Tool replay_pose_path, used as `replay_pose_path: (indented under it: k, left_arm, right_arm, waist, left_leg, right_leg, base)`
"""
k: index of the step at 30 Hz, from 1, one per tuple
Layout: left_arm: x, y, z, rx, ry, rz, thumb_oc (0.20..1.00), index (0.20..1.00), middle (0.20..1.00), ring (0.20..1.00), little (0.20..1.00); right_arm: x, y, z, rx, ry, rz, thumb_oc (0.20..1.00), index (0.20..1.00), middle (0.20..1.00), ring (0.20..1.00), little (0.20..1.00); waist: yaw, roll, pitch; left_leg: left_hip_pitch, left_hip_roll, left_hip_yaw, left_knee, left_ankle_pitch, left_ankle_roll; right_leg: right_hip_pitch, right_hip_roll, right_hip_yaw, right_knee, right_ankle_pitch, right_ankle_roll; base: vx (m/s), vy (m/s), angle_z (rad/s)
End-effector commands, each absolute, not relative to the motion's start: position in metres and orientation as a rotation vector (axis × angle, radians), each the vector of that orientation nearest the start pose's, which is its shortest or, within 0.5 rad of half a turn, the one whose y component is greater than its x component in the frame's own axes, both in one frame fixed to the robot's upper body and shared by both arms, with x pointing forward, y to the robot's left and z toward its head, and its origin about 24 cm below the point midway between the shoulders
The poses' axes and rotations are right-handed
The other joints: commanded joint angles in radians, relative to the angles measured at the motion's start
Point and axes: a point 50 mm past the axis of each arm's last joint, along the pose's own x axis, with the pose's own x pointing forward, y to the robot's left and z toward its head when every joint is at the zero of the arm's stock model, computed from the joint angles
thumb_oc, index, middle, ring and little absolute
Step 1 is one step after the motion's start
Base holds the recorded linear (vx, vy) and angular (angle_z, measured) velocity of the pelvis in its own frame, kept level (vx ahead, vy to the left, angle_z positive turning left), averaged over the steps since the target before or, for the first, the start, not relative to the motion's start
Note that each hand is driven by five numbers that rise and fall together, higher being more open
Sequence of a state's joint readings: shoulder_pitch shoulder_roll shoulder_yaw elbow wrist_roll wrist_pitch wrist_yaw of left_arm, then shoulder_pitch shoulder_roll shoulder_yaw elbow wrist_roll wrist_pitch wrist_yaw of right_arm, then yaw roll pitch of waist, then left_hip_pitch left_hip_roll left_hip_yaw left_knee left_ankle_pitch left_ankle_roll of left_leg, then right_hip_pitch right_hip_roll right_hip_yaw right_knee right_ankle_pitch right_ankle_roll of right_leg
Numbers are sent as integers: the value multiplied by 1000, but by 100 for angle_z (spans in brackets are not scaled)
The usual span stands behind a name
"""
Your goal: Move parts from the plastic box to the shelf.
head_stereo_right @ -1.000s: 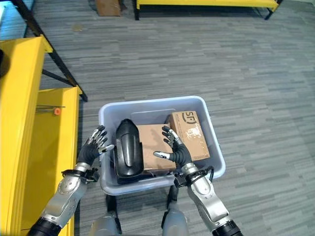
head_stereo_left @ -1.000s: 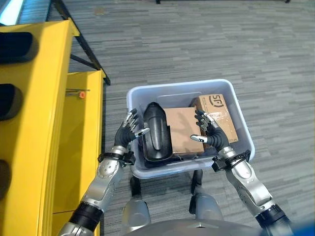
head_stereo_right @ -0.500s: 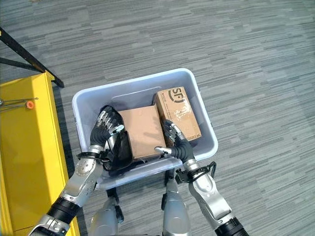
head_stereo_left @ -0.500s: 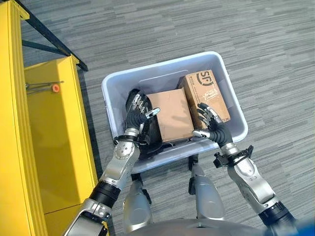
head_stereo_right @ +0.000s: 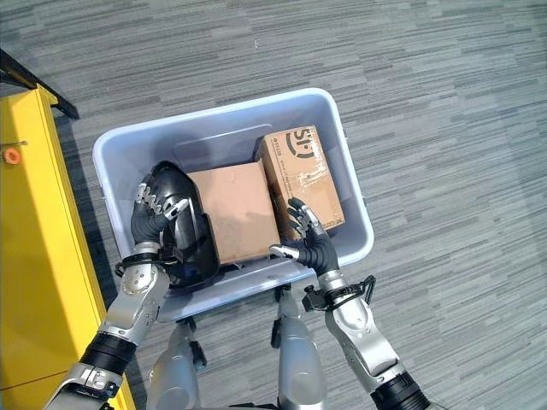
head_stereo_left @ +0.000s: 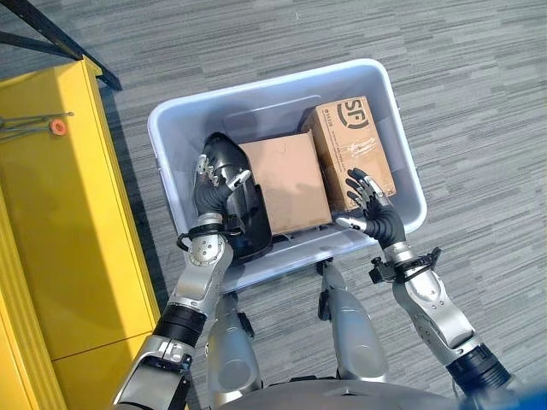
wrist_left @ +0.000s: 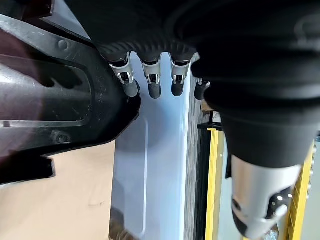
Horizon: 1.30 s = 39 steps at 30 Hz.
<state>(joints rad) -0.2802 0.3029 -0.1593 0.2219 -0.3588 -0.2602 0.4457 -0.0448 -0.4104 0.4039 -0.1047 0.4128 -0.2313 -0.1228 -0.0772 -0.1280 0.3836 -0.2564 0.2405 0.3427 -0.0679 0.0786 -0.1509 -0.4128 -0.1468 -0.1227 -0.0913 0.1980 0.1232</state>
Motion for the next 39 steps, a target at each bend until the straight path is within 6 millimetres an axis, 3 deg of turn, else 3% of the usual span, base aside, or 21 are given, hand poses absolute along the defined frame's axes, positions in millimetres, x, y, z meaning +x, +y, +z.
replay_pose_path:
  k: [1,15,39]
  left_arm:
    - [301,203,117,-21,-419,341,1000,1000,1000,1000,1000]
    - [293,210,144,-15,-552,395,1000,1000,1000,1000,1000]
    - [276,226,149,3,-610,466,1000,1000,1000,1000,1000]
  right_arm:
    - [242,-126,116,177,-410,299,1000,1000,1000,1000,1000]
    - [239,-127,119,165,-426,316,1000,1000,1000,1000,1000]
    - [240,-131,123,154,-450,296,1000,1000,1000,1000,1000]
  waist:
    - [-3,-38,-6]
    - [-5,-56,5]
    - [19,-59,25]
  left_leg:
    - [-36,41,-71,9,70,-12]
    - [-86,41,-84,11,72,-14]
    - [-129,36,-116,13,74,-15]
  right_leg:
    - [-8,-42,-2,4,24,86]
    - [-52,-37,-9,4,32,84]
    - [-65,-43,-34,4,31,85]
  base:
    - [0,0,0]
    - [-1,-1,-1]
    - [-1,2,3]
